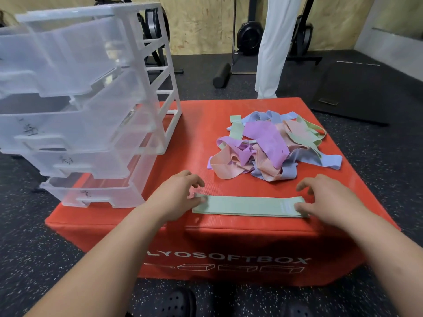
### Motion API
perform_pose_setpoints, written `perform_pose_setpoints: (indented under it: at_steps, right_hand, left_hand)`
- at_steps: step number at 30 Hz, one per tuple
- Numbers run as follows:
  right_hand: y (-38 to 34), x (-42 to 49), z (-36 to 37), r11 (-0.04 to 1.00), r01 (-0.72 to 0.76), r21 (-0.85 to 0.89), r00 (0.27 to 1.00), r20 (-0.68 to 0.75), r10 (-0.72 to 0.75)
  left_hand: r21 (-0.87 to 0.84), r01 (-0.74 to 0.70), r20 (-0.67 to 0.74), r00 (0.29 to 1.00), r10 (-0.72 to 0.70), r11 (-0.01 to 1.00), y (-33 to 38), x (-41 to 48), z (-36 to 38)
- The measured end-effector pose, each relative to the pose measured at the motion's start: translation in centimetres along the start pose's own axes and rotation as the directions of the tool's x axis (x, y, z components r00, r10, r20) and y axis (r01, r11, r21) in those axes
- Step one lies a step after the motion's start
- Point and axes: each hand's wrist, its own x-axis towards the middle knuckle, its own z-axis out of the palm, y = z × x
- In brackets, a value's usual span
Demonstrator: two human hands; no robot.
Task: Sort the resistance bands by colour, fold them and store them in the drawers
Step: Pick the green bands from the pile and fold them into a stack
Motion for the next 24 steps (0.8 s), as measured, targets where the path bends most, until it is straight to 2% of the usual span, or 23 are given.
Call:
perform_pose_setpoints:
  at_steps: [3,5,11,19,24]
  right_hand:
    - [0.9,0.1,-0.4,0.987,0.152,0.042,0.985,0.081,-0.155]
    - [1.4,0.2,-0.3,0.977,0.212,0.019,0.968,0.132,-0.212]
    - [1.9,0.8,0.3,0.973,0.23,0.012,0.969,0.089,-0.231]
    - [2.5,1.0,0.5,0.966,0.255,0.038,0.96,0.111,-0.258]
    - [3.0,1.3,0.0,0.958,0.241,0.157,0.967,0.048,-0.251]
  left_hand:
    - [0.008,-0.069,0.101,0.993,0.067,0.998,-0.5,-0.1,-0.6]
    - [-0.013,-0.062,0.152,0.986,0.064,0.998,-0.5,-0.3,-0.8]
    - [0.0,-0.058,0.155,0.986,0.057,0.998,0.0,-0.5,-0.9]
    - [0.051,-0.08,0.182,0.981,0.07,0.995,0.0,0.1,-0.7]
    - [0.026,-0.094,0.09,0.992,0.091,0.995,0.0,1.2,-0.1]
